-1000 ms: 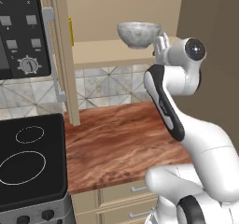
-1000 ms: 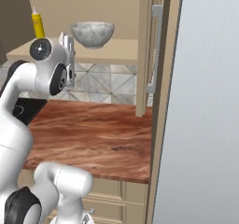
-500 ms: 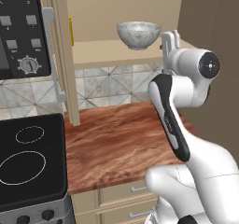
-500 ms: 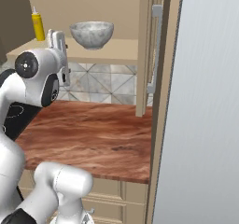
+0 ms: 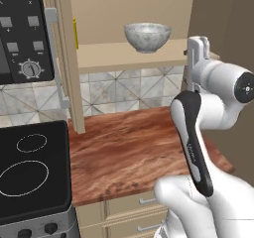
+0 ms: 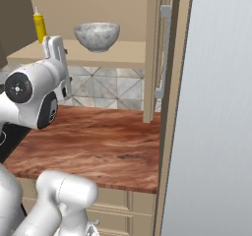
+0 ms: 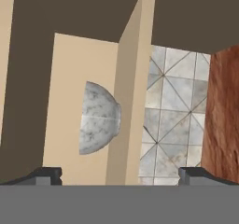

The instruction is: Pick the mug and place it in the sink. Pick the bowl and place it in the open cabinet and then close the cabinet.

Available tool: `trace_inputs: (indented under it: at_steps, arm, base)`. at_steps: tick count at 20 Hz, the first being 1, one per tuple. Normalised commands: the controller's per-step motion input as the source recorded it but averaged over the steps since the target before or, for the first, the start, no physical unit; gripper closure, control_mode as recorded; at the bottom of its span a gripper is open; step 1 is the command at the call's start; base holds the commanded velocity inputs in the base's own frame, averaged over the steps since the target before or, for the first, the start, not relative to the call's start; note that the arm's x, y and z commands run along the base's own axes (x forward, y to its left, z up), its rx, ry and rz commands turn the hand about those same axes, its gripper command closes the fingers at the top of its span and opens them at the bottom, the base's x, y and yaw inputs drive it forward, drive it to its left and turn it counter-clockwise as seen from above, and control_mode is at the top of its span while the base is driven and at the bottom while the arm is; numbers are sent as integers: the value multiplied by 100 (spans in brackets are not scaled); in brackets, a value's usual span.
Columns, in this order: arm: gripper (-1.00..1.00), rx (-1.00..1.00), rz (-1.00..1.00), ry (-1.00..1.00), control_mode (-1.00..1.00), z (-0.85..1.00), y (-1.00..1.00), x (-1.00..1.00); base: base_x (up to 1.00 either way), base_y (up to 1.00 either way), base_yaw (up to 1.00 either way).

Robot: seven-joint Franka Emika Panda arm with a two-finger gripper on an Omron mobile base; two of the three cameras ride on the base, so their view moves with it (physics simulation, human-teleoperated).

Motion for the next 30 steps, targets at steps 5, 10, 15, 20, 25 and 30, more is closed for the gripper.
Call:
trace_inputs:
  at_steps: [5, 10, 15, 20, 25, 30]
  arm:
    - [-100, 0, -2, -4, -100, 2, -11, -44]
    - [-100, 0, -7, -3, -100, 0, -12, -44]
    - [-100, 0, -8, -2, -100, 0, -11, -44]
    - [-100, 0, -8, 0, -100, 1, -22, -40]
    - [-100, 0, -3, 0, -100, 12, -16, -20]
    - [-100, 1, 0, 0, -100, 21, -34, -20]
  base:
    - [0, 0, 0]
    - [0, 0, 0]
    - [0, 0, 0]
    - [0, 0, 0]
    - [0, 0, 0]
    - [0, 0, 0]
